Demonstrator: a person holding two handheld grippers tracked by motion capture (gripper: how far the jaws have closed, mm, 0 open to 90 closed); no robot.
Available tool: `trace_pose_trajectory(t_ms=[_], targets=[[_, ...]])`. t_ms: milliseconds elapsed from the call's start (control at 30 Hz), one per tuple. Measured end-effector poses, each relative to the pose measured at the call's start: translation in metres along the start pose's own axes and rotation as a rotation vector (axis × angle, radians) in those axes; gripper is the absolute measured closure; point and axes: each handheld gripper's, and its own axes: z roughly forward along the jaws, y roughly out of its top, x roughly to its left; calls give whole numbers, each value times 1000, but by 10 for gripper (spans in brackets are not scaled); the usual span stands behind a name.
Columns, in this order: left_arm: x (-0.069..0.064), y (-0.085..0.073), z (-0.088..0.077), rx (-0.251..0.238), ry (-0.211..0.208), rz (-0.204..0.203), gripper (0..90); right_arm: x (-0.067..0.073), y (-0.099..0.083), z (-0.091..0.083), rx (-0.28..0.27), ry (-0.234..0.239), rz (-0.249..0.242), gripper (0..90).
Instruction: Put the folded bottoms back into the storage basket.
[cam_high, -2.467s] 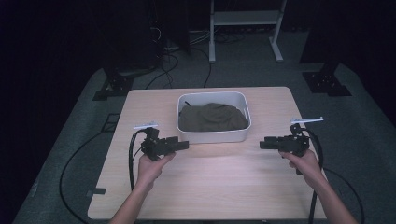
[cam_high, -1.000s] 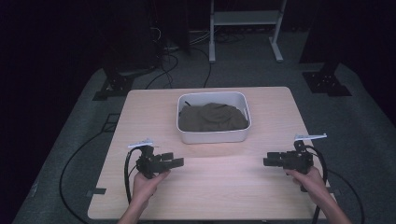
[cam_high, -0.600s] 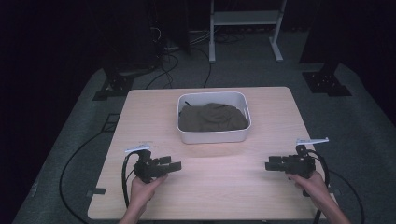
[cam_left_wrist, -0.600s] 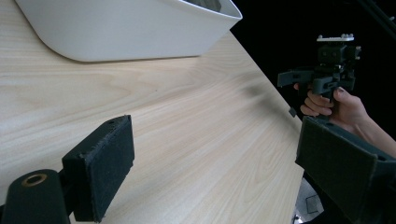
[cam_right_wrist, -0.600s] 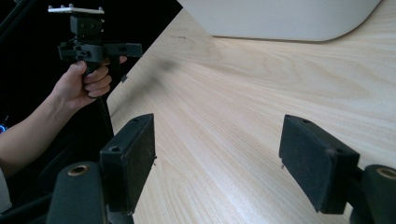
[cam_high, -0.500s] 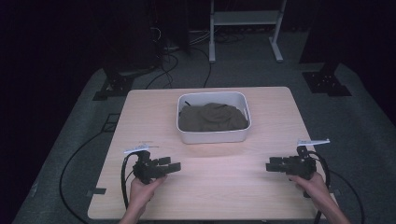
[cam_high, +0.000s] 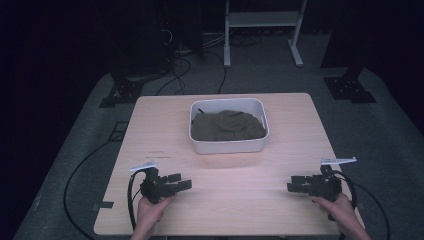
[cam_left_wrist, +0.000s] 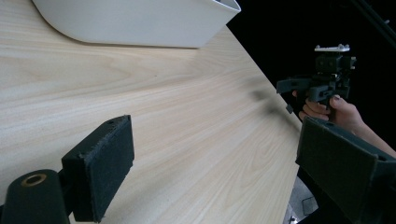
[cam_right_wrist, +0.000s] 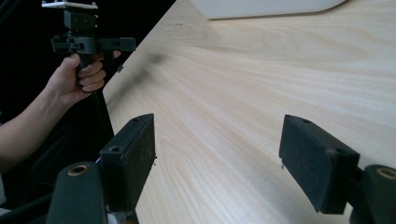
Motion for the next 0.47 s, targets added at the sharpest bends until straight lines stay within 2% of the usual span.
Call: trace_pose_trajectory(t_ms=[67,133,333,467], targets=[[-1,-2,-1,-6,-8,-5,104,1,-3,0,4,4,-2,263],[-2,-6,-2,-6,-37,-17,104,3,-6,1,2,10,4,263],[-9,-17,-5,-17,-41,1,103,8,-17,1,5,9,1,263],[-7,-27,-4,-8,-41,-9,102,13,-24,4,16,4,-18,260]])
